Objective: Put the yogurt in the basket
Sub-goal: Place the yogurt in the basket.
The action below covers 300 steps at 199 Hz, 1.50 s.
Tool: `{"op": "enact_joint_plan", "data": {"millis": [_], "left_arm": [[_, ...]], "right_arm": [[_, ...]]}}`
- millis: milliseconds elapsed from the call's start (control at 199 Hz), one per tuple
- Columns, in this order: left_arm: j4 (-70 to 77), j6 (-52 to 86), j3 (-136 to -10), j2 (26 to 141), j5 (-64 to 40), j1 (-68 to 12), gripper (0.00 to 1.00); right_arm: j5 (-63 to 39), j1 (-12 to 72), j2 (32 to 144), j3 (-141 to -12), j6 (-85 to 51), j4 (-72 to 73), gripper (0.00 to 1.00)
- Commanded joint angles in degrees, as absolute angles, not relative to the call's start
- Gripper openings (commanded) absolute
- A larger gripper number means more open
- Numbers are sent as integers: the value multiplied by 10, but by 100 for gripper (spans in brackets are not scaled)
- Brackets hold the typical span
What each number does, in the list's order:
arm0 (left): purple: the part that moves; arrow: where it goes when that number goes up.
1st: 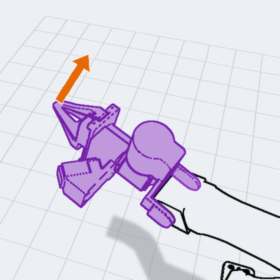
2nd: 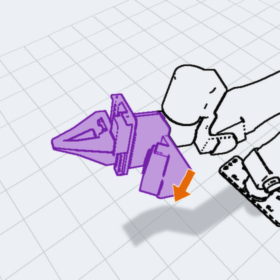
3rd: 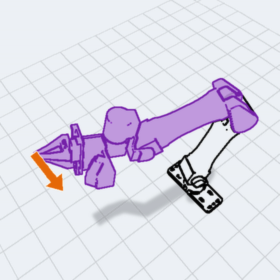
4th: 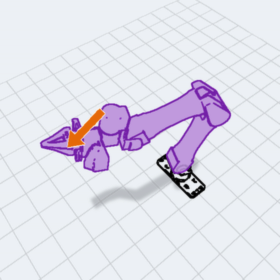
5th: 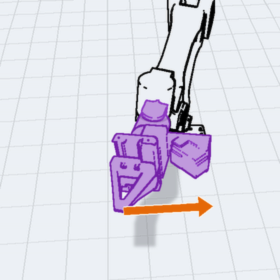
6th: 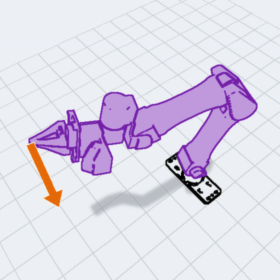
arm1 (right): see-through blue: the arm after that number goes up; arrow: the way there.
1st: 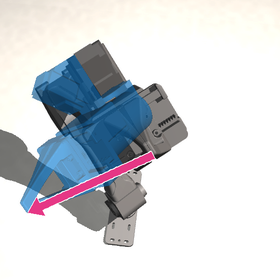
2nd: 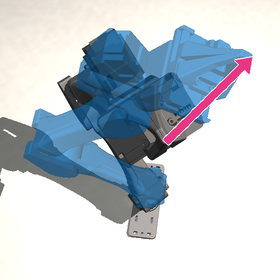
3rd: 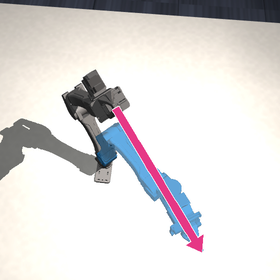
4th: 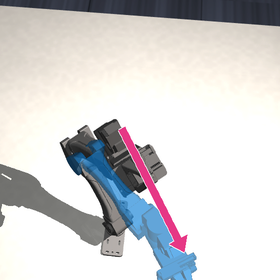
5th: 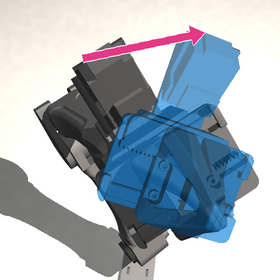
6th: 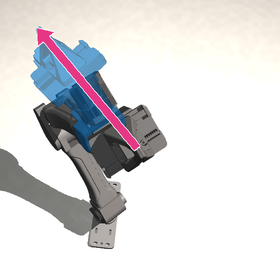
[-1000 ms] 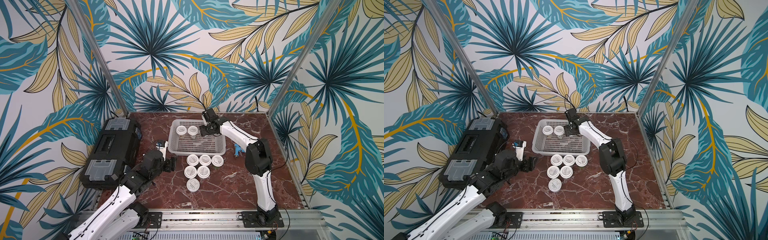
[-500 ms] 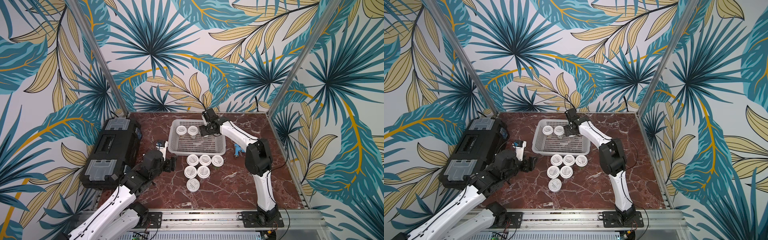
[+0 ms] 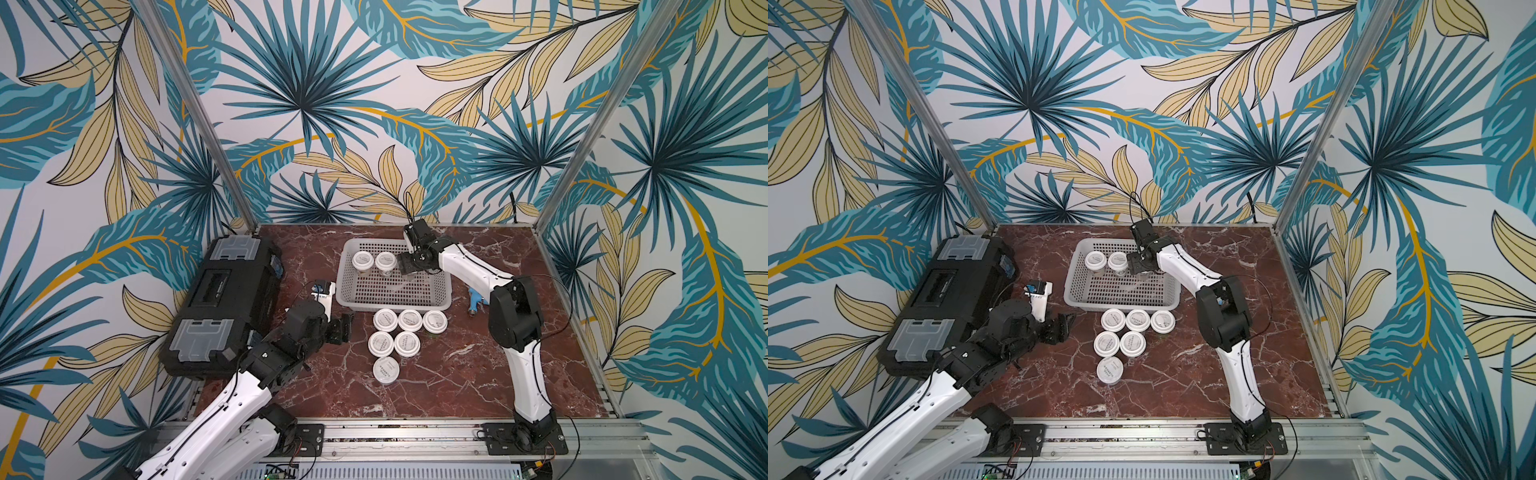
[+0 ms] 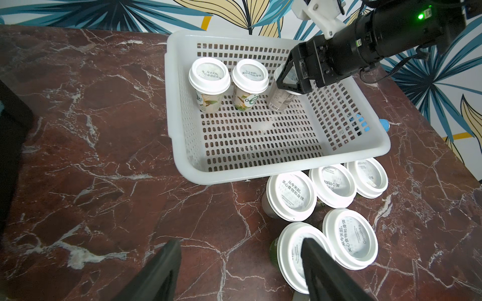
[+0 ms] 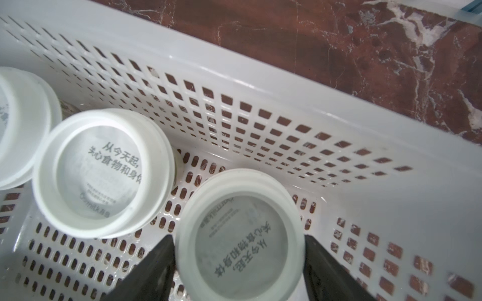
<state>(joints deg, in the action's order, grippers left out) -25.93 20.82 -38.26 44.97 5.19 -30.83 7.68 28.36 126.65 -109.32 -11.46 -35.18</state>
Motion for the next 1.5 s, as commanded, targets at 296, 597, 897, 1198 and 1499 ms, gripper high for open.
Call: {"op": "enact_joint_plan", "data": {"millis": [296, 597, 897, 1198, 1499], "left_arm": [[-264, 200, -384, 446, 57, -304, 77], [-257, 200, -389, 459, 55, -304, 77], [-257, 199, -393, 462, 54, -305, 77], [-256, 200, -388, 461, 55, -305, 77], [-253, 199, -388, 463, 54, -304, 77]], "right_arm": [[67, 280, 1145, -990, -107, -342, 81], [29, 275, 1130, -926, -94, -334, 68], [13, 273, 1167, -924, -88, -320, 61], [17, 269, 1207, -950, -84, -309, 61], [13, 270, 1243, -976, -82, -307, 61]]}}
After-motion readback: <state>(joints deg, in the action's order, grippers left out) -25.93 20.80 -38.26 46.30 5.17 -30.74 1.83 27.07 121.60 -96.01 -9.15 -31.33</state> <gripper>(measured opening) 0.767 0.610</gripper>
